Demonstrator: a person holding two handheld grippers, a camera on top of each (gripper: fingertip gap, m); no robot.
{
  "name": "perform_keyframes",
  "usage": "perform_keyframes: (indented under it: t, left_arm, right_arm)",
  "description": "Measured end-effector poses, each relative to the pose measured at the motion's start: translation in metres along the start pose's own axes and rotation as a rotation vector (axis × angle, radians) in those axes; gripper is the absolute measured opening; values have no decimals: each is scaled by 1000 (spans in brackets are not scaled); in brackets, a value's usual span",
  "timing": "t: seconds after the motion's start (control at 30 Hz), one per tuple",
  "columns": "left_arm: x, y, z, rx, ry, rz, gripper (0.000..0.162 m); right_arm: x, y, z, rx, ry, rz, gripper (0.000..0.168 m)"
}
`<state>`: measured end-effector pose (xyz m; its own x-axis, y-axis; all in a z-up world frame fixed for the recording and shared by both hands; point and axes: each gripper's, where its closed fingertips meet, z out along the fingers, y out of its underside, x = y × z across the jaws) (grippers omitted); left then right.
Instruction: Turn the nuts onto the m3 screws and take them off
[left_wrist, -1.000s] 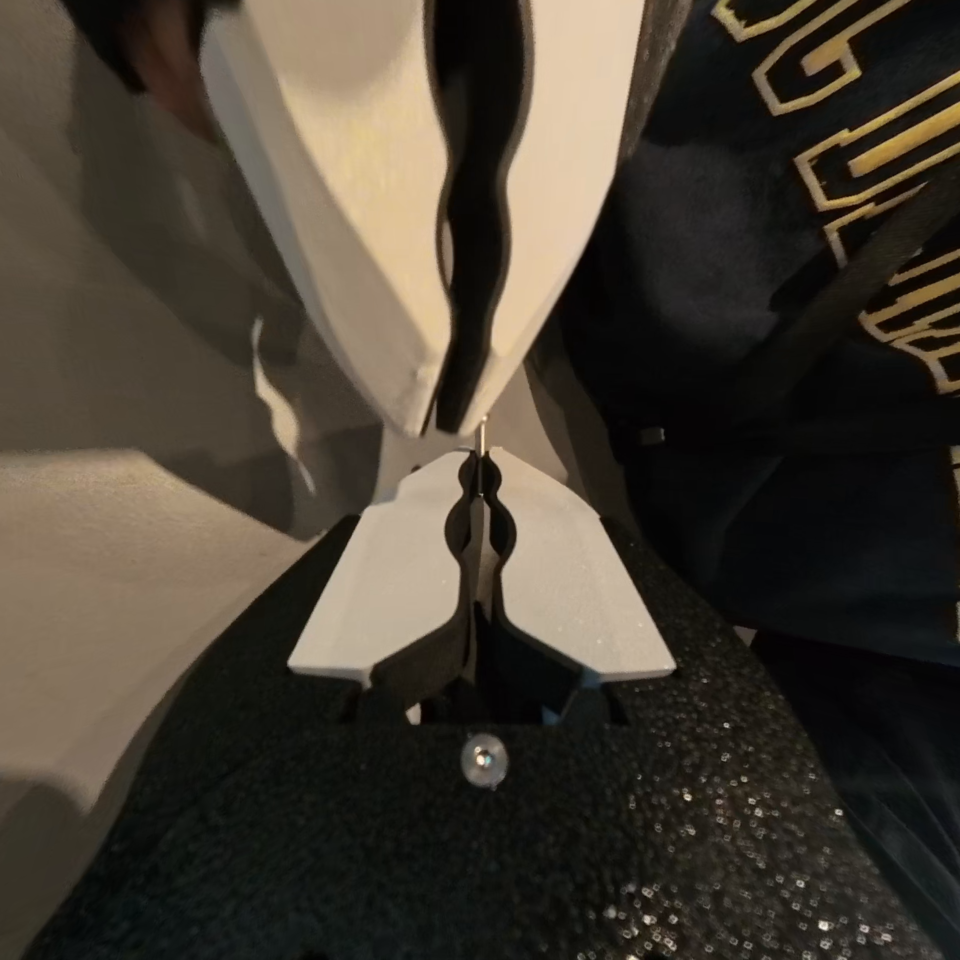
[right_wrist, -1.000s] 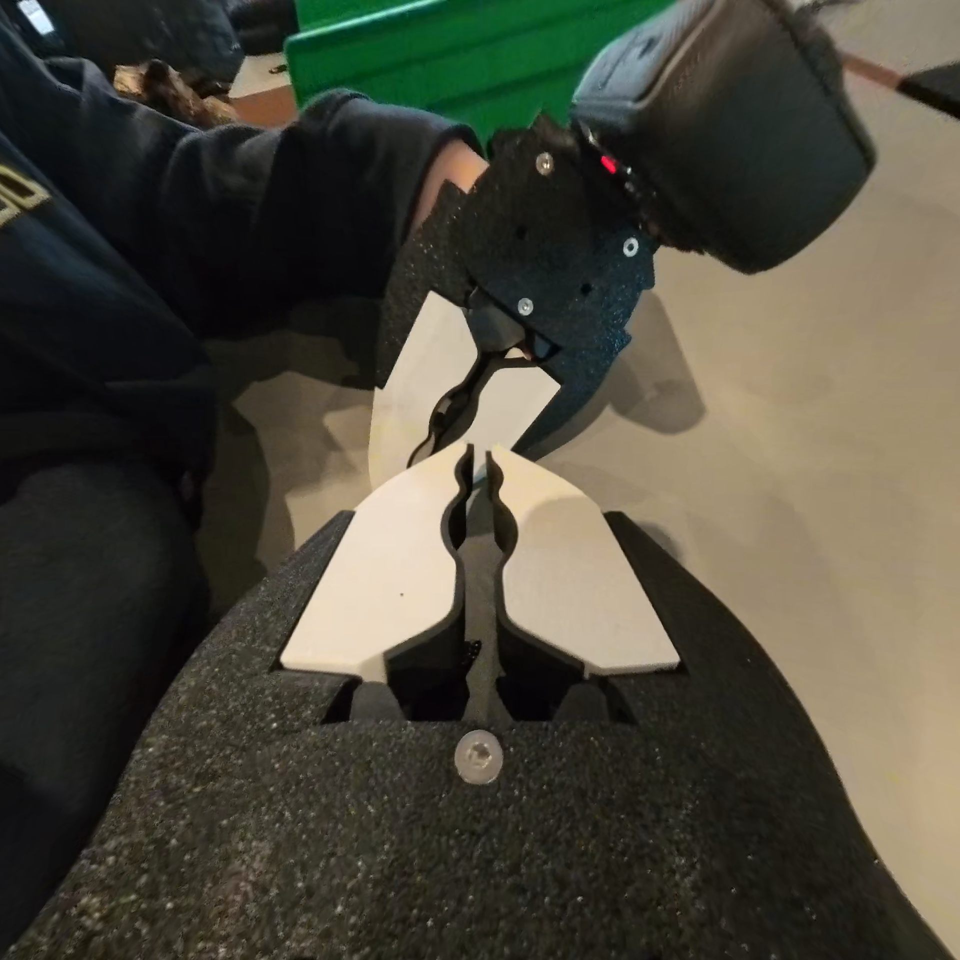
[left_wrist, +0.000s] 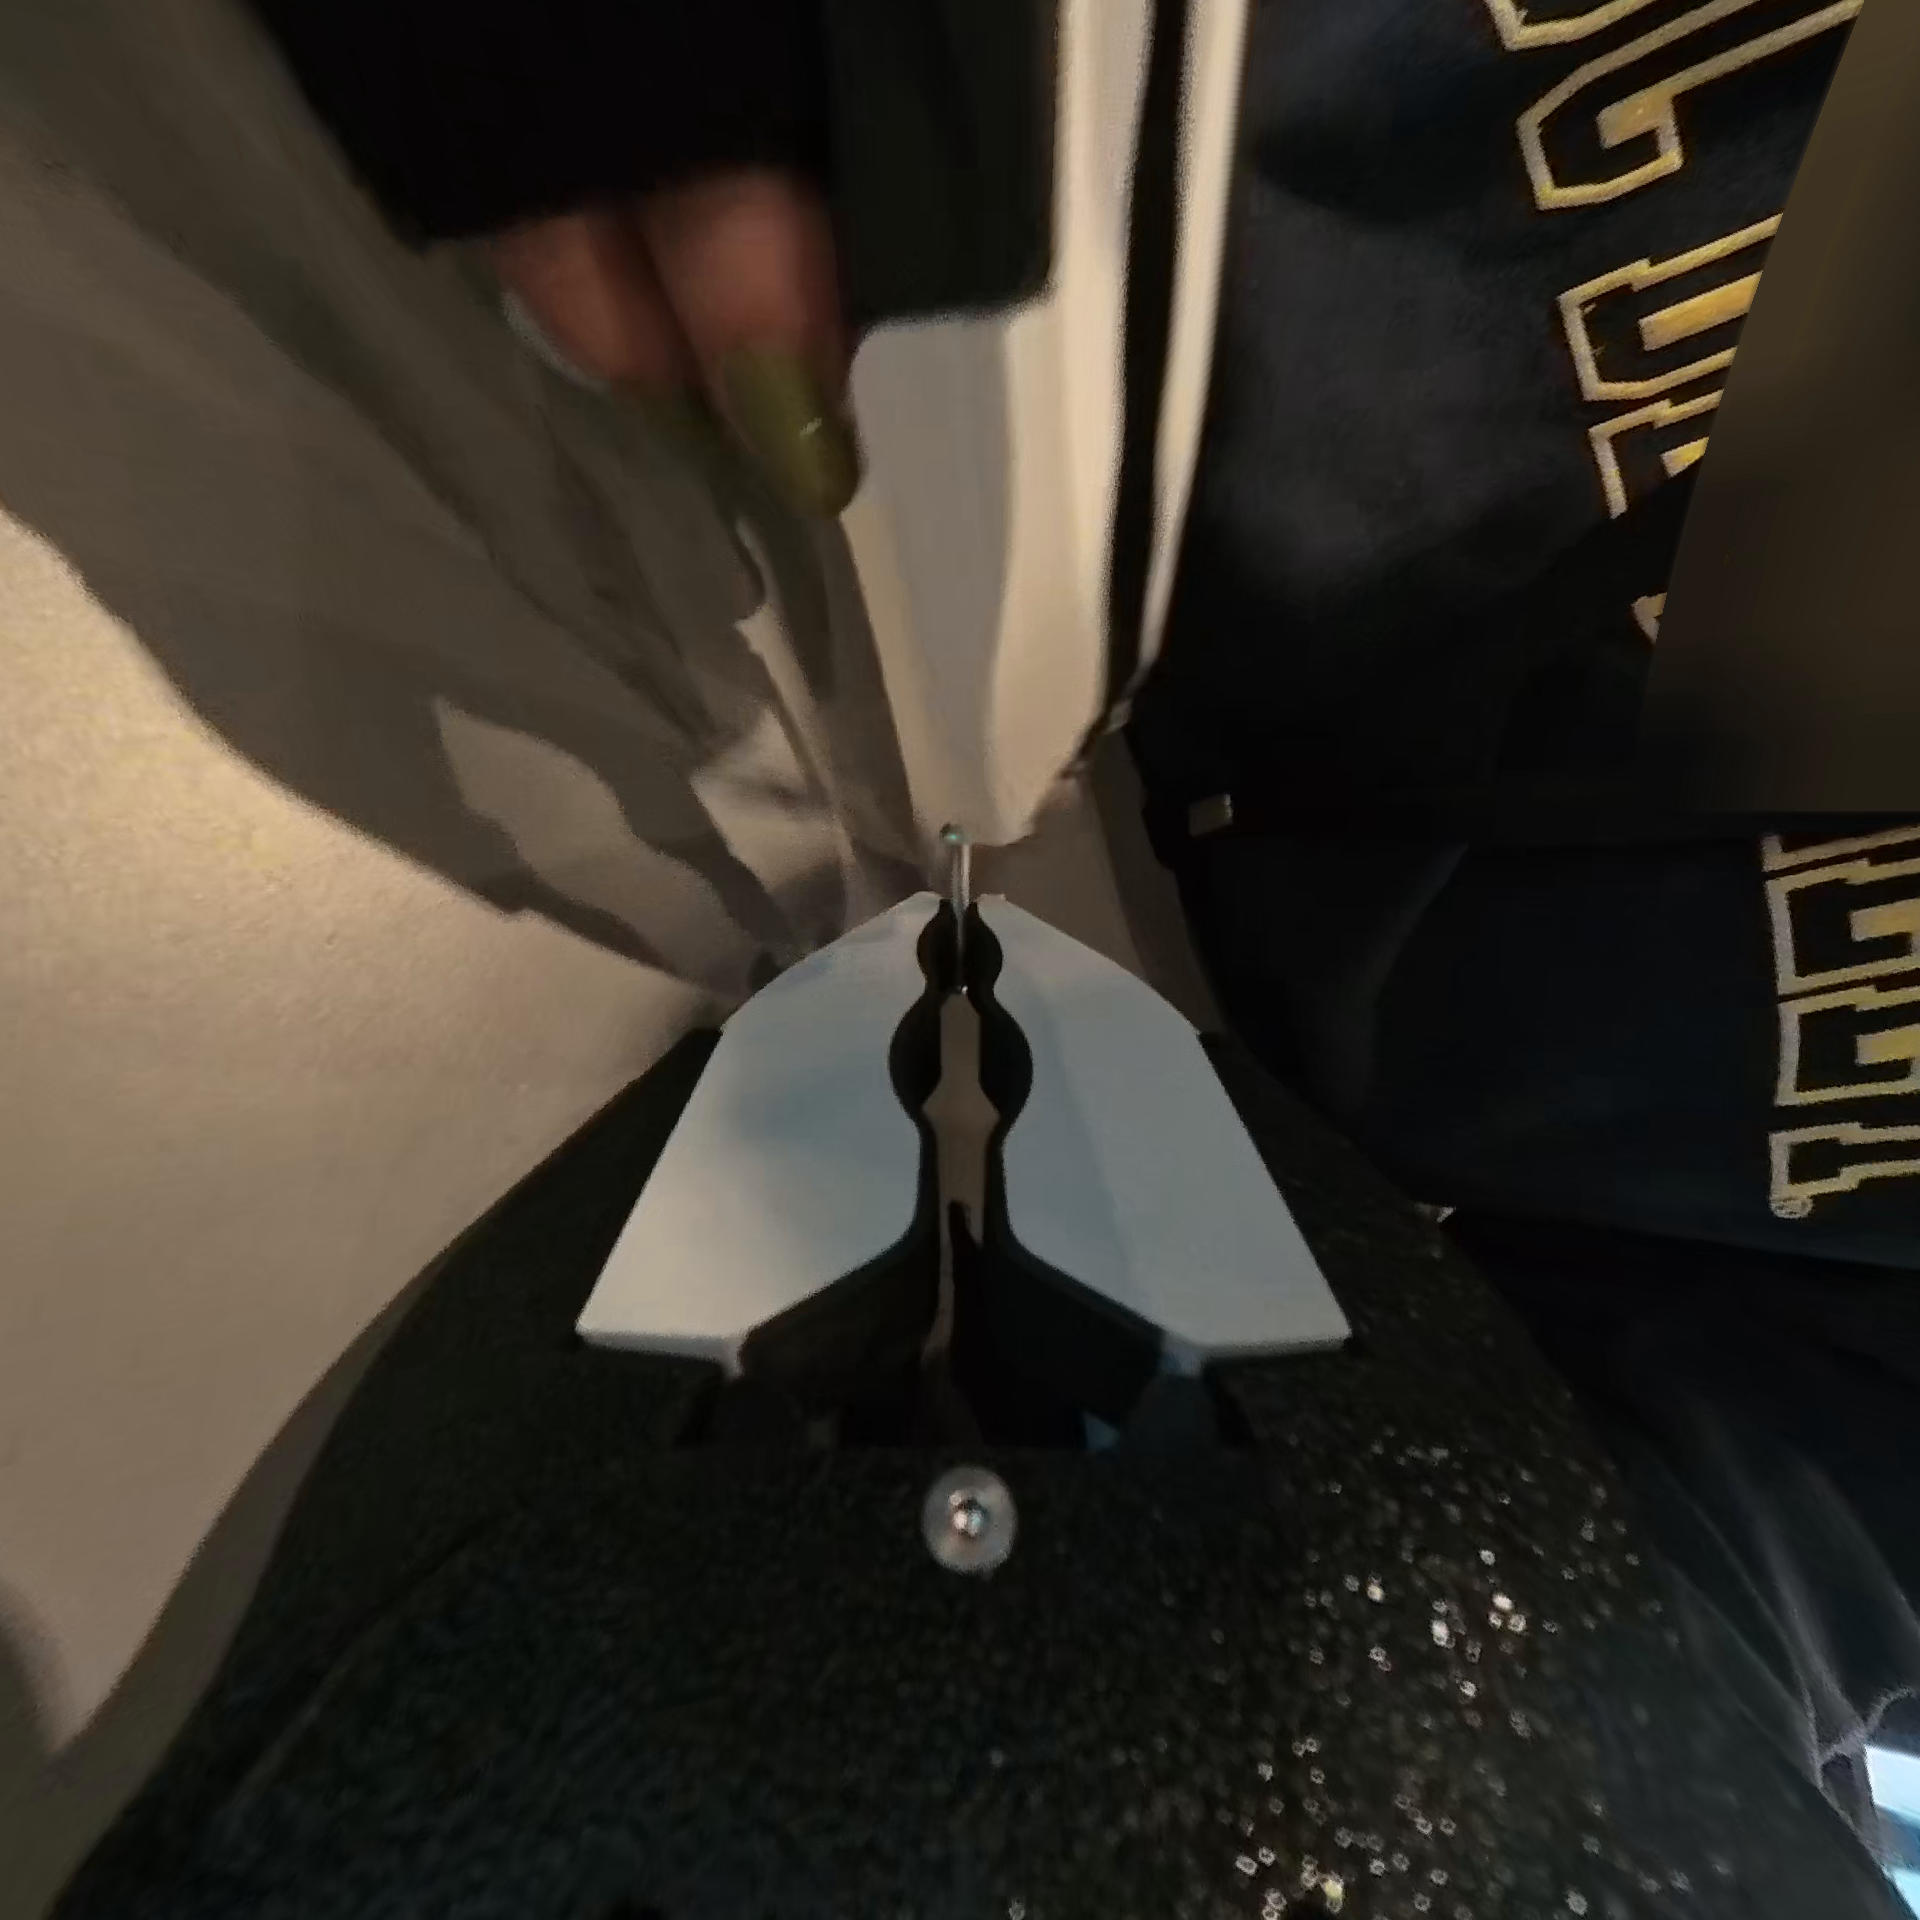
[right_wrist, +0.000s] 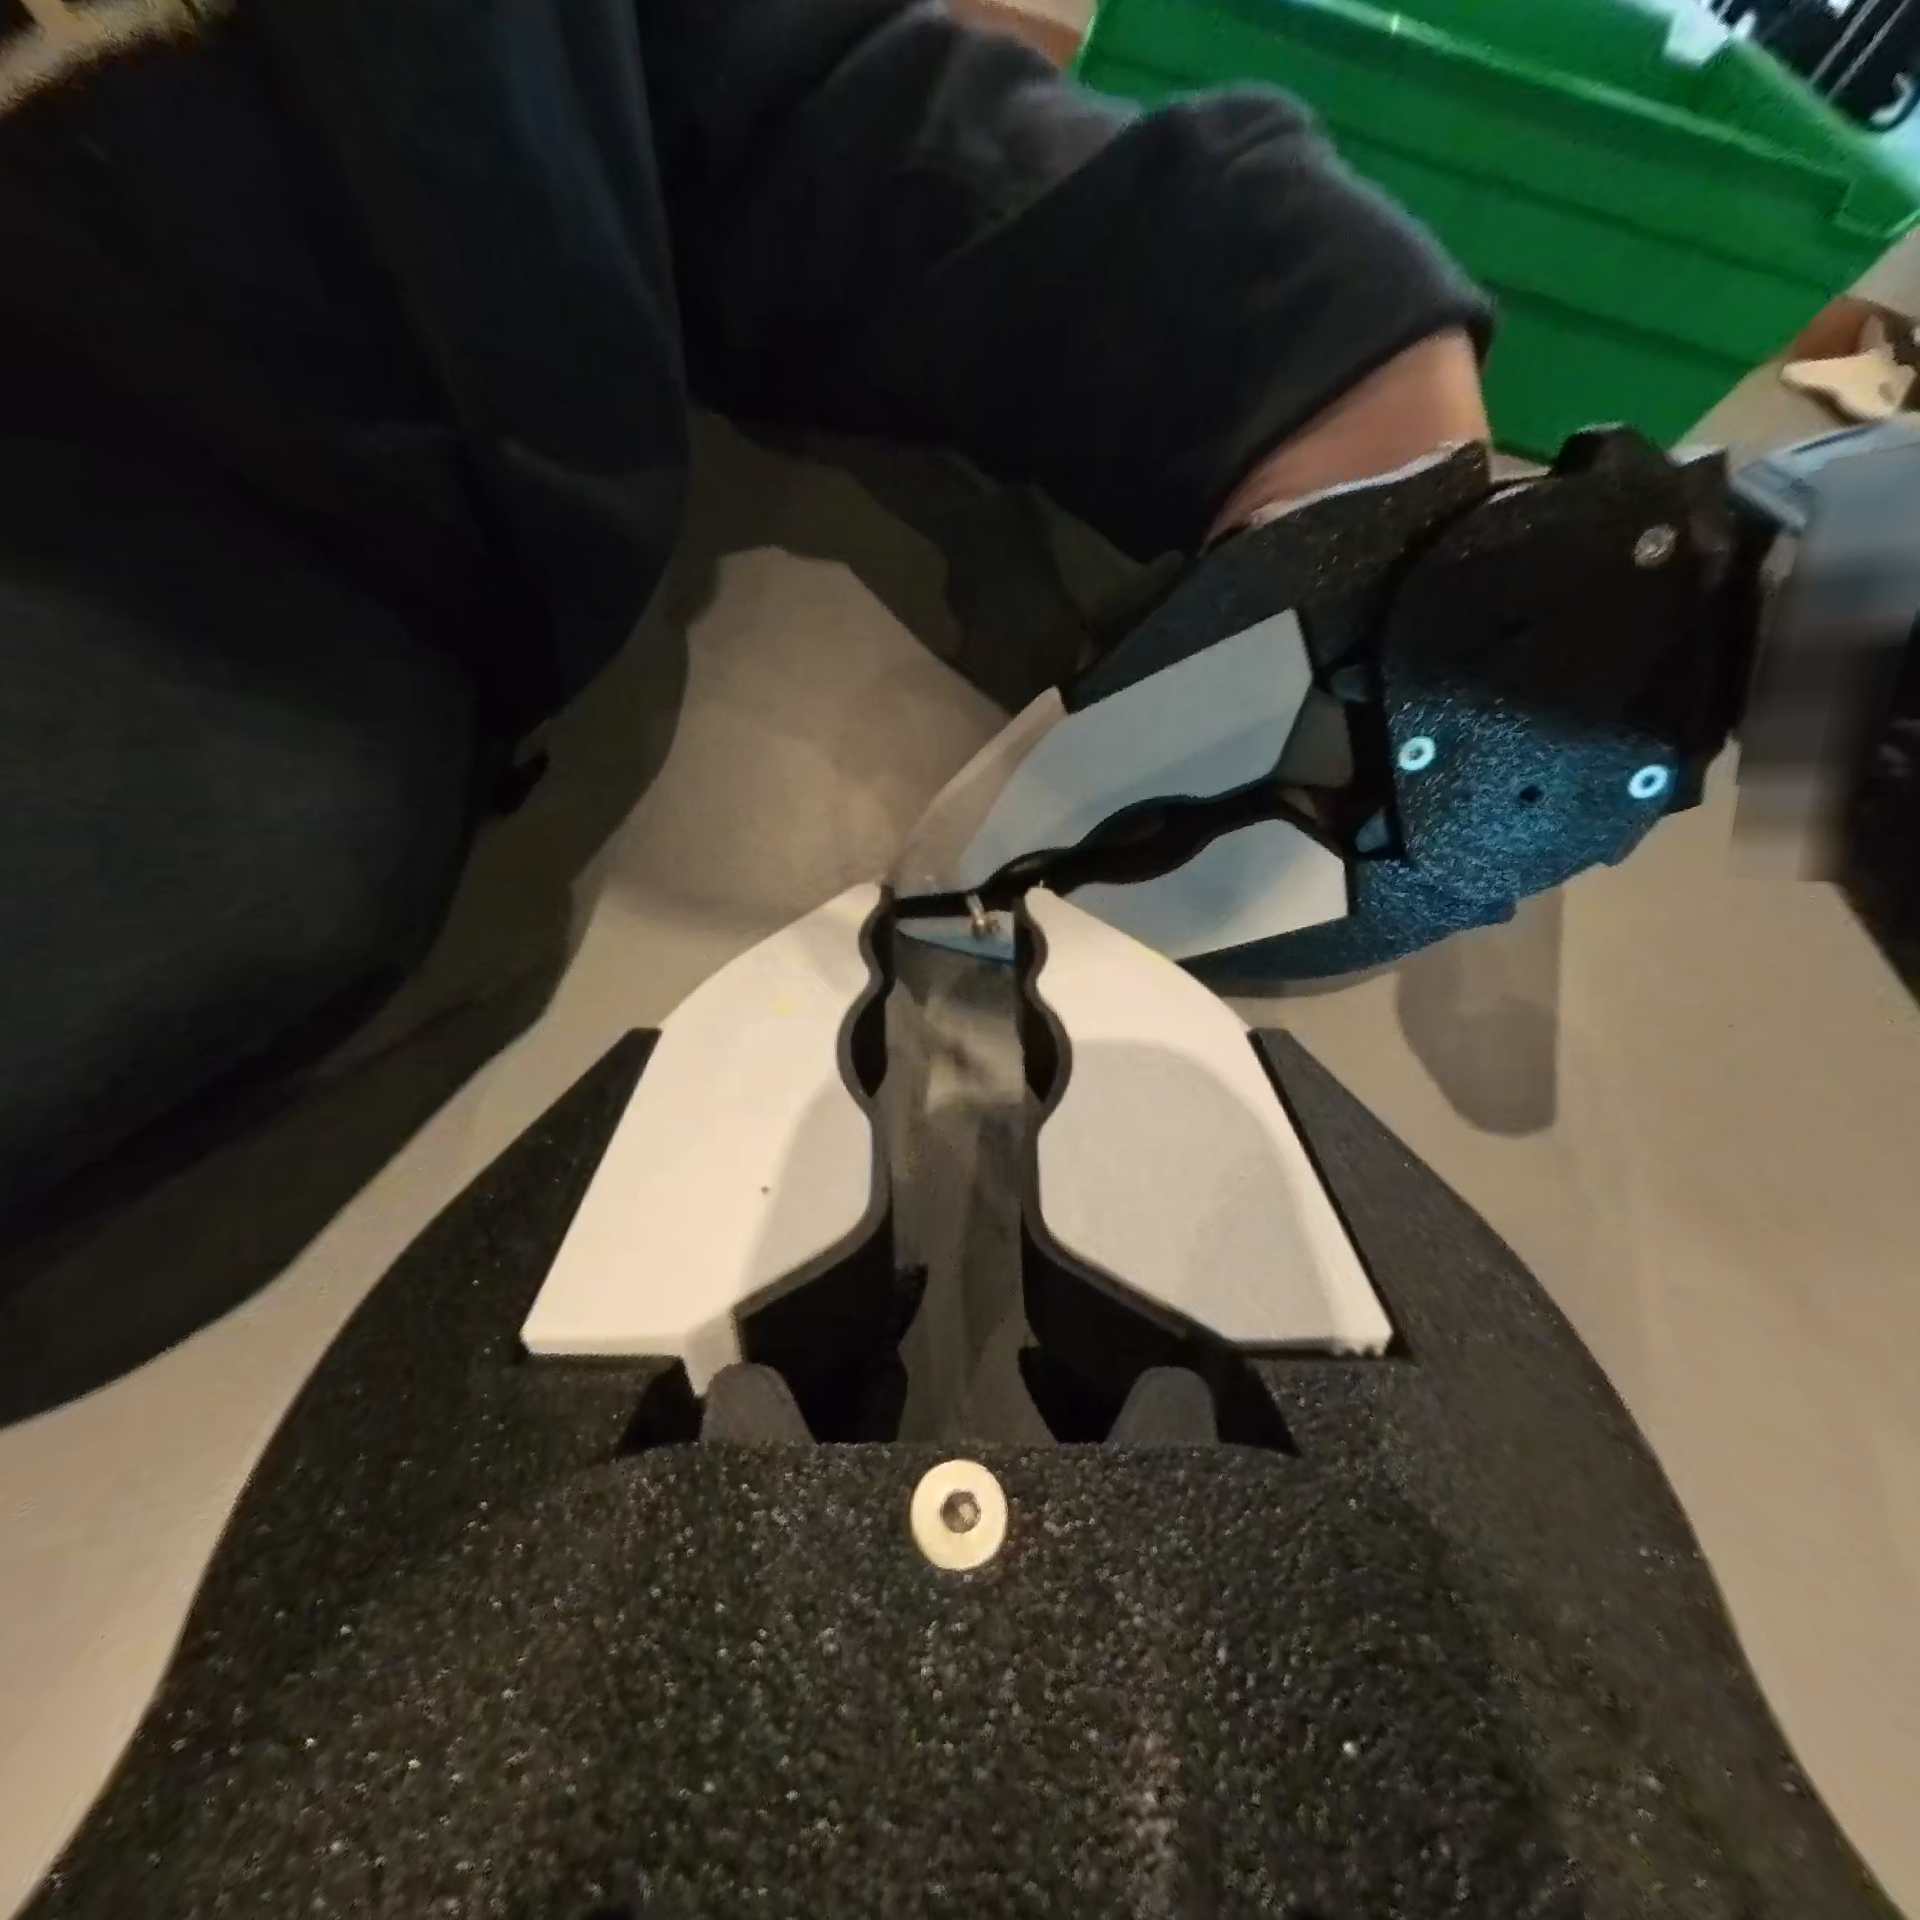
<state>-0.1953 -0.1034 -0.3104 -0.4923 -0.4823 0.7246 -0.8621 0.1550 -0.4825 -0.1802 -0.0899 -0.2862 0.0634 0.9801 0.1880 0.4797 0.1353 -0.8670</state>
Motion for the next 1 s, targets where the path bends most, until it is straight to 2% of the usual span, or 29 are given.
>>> perform_keyframes:
  t: [0.03,0.37,0.47,0.57,0.73,0.77,0.87,0.97,1.0]
  left_arm:
    - [0,0,0,-3,3,1,1]
    - [2,0,-1,-21,21,6,1]
    - [2,0,-1,-22,18,13,1]
    - [2,0,-2,-22,16,21,1]
    - [3,0,-2,-24,17,23,1]
    - [3,0,-2,-28,16,27,1]
    - [2,-1,-3,-18,18,18,1]
    - [2,-1,-3,-19,17,20,1]
    - [2,-1,-3,-18,18,20,1]
  right_arm:
    - [0,3,2,-21,3,-5,21]
    - [9,7,7,-56,16,-4,6]
    - [11,5,6,-64,16,74,5]
    - [12,4,7,-69,44,311,4]
    - [9,0,8,-22,65,993,5]
    - [7,0,10,-10,56,1026,5]
    - [4,-4,8,4,27,872,15]
    - [6,-4,-1,5,43,561,29]
    - [7,-1,-2,-9,63,462,27]
